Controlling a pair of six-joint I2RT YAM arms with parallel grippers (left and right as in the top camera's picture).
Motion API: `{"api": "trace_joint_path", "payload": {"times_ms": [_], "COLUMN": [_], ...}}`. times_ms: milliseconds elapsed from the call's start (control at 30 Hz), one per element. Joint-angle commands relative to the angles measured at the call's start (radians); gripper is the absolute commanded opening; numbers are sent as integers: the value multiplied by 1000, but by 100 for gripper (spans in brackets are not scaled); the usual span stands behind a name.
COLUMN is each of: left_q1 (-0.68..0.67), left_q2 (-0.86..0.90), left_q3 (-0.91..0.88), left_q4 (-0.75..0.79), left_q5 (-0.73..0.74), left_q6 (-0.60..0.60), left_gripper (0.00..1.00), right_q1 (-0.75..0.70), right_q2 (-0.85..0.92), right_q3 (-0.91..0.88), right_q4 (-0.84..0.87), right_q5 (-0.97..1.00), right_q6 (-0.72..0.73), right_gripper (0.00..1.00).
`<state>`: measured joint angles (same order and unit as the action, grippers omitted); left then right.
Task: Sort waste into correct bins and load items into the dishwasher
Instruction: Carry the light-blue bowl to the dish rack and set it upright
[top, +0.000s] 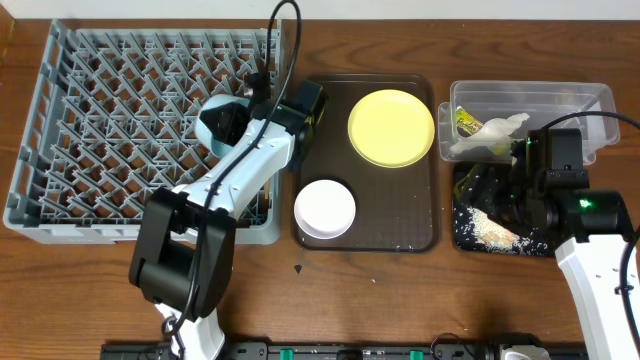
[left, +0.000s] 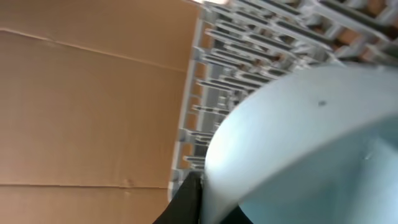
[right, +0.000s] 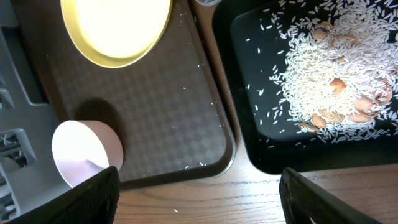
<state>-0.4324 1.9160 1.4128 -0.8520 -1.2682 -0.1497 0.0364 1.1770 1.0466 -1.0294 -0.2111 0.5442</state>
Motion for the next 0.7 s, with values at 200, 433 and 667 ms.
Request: {"api": "trace_joint_path", "payload": {"times_ms": [200, 433, 667], "left_q1": [5, 5, 5], "left_q2": [13, 13, 25], "left_q3": [-10, -10, -10], "left_q4": [0, 27, 27], "left_q5": [-127, -39, -22], "left_q6": [-42, -117, -153], "left_gripper": [7, 7, 8], "right_q1": [-8, -8, -8], "right_q2": [-1, -1, -1], "right_q3": [11, 12, 12], "right_q4": [-4, -4, -7], "right_q5": [5, 5, 5], "right_q6": [-11, -11, -11], "right_gripper": [80, 81, 82]}}
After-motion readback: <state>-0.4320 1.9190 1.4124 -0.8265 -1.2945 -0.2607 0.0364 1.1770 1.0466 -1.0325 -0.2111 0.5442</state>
